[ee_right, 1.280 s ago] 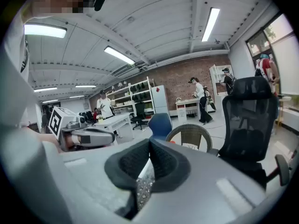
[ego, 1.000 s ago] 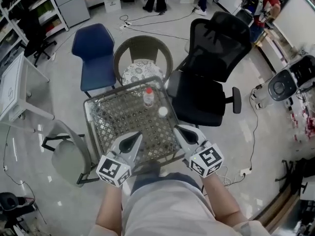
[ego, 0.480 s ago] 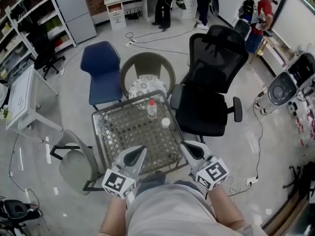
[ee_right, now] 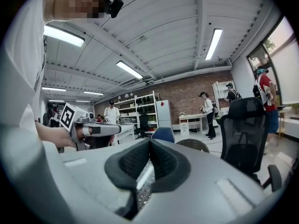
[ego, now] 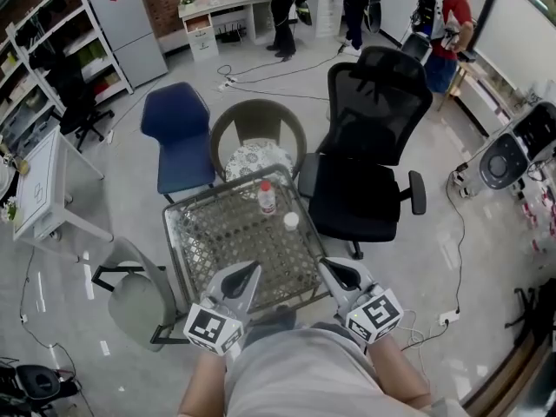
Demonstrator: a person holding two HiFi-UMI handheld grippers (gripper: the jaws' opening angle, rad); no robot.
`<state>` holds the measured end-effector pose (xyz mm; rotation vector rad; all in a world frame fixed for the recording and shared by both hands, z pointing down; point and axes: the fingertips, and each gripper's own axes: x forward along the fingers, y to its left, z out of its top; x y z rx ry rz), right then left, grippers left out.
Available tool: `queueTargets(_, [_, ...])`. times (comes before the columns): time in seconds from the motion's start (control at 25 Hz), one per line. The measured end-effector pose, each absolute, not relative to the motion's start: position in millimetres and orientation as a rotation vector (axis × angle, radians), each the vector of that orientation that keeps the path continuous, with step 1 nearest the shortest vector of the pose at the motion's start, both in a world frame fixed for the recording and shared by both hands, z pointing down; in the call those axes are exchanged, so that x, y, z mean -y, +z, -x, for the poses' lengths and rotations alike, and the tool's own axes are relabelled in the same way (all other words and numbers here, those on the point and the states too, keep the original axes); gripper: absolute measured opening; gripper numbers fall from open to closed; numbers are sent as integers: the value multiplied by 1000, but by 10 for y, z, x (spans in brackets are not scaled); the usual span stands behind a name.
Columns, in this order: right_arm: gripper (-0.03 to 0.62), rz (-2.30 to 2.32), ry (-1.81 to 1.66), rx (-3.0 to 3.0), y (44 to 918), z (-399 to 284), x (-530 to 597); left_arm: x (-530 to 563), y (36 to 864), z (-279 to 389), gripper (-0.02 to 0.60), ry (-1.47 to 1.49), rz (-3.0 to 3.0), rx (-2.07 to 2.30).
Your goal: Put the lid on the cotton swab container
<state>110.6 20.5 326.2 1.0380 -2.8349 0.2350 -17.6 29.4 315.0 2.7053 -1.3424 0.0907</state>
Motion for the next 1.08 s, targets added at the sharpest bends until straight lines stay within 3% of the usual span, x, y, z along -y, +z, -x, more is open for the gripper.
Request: queueTargets(1.08, [4, -1123, 229, 2798, 3289, -1218, 7, -244, 3266, 253, 6, 115, -2688, 1332])
